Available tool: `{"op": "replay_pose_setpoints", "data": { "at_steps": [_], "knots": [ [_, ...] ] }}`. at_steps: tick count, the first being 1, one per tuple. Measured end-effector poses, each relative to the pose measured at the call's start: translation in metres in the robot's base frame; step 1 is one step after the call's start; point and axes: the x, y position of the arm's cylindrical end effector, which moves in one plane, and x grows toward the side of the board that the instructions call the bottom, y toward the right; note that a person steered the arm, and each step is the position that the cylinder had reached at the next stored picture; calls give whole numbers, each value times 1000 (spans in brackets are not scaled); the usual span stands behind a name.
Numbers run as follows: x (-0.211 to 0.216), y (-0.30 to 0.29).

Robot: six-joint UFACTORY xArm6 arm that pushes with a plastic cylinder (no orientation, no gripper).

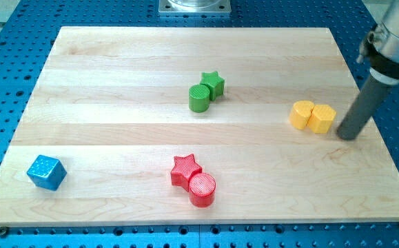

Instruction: Move yellow blocks at top center

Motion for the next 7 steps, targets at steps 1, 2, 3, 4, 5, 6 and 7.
{"op": "replay_pose_setpoints", "data": {
  "at_steps": [1, 2, 3, 4, 5, 6, 7],
  "knots": [
    [-42, -55],
    [-51, -86],
    [6, -91],
    [11, -113],
    [-46, -99],
    [-127, -109],
    [-122, -108]
  ]
}}
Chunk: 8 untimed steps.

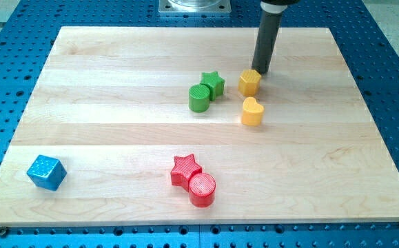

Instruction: Move yellow blocks at top center

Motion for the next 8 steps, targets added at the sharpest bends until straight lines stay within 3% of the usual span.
{"op": "replay_pose_setpoints", "data": {
  "at_steps": [1, 2, 4, 5, 7, 8],
  "knots": [
    [85, 19],
    [60, -21],
    [-45, -44],
    [-69, -47],
    [-45, -66],
    [-92, -113]
  ]
}}
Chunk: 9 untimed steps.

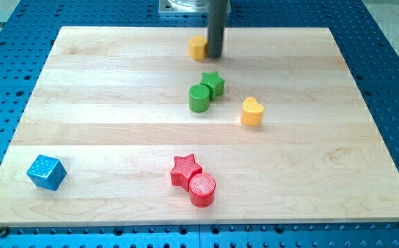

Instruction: Move yellow blocks at top center

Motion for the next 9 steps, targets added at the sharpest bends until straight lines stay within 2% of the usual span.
{"op": "replay_pose_setpoints", "data": {
  "at_steps": [1, 2, 3, 4, 5, 6, 7, 8, 9],
  "knots": [
    [11, -5],
    [68, 77],
    [162, 138],
    [215, 110],
    [211, 65],
    [173, 62],
    [109, 62],
    [87, 60],
    [77, 23]
  ]
}}
